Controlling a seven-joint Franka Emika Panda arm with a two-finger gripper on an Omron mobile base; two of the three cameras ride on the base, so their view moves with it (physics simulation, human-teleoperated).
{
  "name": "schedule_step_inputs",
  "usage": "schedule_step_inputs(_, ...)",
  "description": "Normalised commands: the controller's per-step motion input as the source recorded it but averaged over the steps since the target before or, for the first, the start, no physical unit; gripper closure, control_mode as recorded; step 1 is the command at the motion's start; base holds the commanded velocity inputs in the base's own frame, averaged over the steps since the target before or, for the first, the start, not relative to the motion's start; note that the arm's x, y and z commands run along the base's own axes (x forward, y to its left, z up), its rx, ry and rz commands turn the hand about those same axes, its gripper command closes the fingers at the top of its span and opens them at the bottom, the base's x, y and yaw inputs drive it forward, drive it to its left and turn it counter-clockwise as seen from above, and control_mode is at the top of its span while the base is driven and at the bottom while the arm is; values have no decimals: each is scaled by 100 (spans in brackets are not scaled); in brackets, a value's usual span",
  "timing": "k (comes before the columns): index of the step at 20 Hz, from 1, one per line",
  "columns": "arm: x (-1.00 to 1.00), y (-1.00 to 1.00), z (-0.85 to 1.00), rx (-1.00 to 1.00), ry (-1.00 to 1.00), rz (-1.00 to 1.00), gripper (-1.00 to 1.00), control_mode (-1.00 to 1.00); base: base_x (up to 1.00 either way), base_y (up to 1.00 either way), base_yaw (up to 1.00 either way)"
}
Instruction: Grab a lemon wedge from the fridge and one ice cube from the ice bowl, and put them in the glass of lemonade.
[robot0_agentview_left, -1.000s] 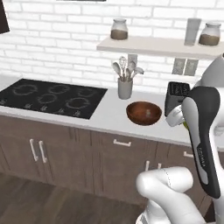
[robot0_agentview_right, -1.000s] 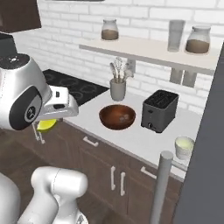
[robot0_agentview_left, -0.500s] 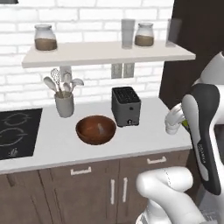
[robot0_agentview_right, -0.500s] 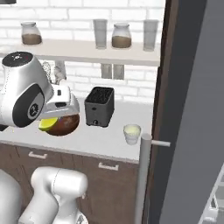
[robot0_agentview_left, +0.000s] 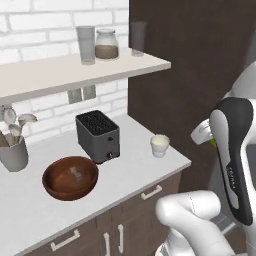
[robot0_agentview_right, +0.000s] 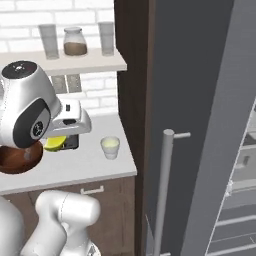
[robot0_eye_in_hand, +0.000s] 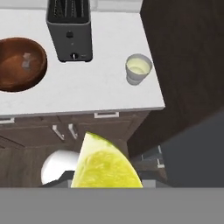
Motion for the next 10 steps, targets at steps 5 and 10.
schedule_step_inputs(5, 0, 0, 0, 0, 0, 0, 100, 100, 27, 31, -18)
schedule_step_inputs(10, 0, 0, 0, 0, 0, 0, 100, 100, 21, 7, -1)
